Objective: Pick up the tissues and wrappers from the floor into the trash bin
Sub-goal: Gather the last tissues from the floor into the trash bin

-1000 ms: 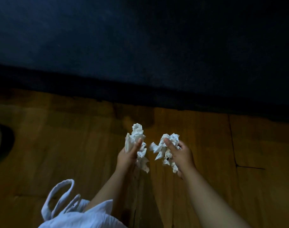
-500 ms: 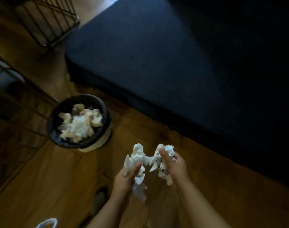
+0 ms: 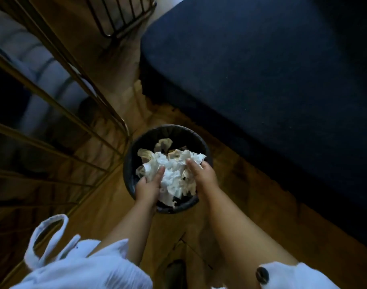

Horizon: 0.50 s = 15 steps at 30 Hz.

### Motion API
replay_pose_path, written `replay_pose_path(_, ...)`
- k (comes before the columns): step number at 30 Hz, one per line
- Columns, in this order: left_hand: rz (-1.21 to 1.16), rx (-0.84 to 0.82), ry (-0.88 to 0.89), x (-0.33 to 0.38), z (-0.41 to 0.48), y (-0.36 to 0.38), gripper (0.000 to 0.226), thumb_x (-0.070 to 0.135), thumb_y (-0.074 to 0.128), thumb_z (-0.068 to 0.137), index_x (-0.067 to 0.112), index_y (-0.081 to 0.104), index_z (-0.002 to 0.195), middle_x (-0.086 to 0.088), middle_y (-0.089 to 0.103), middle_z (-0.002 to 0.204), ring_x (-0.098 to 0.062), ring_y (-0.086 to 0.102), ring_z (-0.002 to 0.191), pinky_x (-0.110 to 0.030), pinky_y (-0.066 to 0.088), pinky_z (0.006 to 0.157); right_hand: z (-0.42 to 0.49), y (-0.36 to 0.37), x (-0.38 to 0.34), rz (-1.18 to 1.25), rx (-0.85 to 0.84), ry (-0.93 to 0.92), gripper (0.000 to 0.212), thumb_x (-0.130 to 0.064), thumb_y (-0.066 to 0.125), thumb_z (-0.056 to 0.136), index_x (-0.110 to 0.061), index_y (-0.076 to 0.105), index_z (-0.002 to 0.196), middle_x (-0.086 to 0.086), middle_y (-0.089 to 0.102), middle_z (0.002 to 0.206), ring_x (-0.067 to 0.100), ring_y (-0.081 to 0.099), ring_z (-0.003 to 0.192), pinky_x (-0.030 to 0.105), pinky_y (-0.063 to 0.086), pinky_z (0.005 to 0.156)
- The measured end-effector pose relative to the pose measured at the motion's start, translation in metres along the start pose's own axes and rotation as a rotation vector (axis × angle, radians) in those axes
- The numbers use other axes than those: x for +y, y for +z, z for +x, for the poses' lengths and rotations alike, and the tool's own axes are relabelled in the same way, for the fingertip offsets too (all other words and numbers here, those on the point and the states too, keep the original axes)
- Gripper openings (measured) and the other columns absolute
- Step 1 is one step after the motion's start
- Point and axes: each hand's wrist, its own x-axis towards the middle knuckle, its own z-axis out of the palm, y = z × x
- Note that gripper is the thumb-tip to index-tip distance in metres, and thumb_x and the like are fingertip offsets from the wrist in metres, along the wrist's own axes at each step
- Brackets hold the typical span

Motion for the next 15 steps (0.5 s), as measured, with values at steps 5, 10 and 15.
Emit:
replay_pose_path(5,0.187,-0.079,-0.028,0.015,0.041,0.008,0.080,0.056,0.059,0.080,0.018,0.032,0.144,-0.008,0.043,0.145,-0.032,0.049,0.124,-0.047,0.045,0.099,0.038,0.018,0.005,-0.117,0.034,0.065,0.062,-0.039,0.059,0.086,-0.023,0.035,0.141,0.004,0.043,0.143,0.026,0.047,0.125,0.036,0.041,0.091)
replay_pose_path(10,0.515,-0.037,0.233,0.008,0.042,0.003,0.066,0.042,0.048,0.093,0.016,0.024,0.148,-0.008,0.032,0.152,-0.028,0.033,0.138,-0.038,0.032,0.110,0.028,0.023,0.021,-0.383,0.141,-0.117,0.055,-0.036,0.055,0.090,-0.024,0.036,0.140,0.001,0.034,0.148,0.021,0.040,0.132,0.041,0.039,0.107)
replay_pose_path(15,0.927,-0.250,0.299,-0.014,0.049,0.002,0.059,0.053,0.032,0.095,0.028,0.024,0.147,0.000,0.018,0.158,-0.022,0.011,0.147,-0.041,0.021,0.116,0.014,0.025,0.036,-0.380,0.108,-0.167,0.046,-0.037,0.046,0.095,-0.022,0.041,0.137,0.000,0.042,0.143,0.017,0.041,0.130,0.029,0.038,0.101)
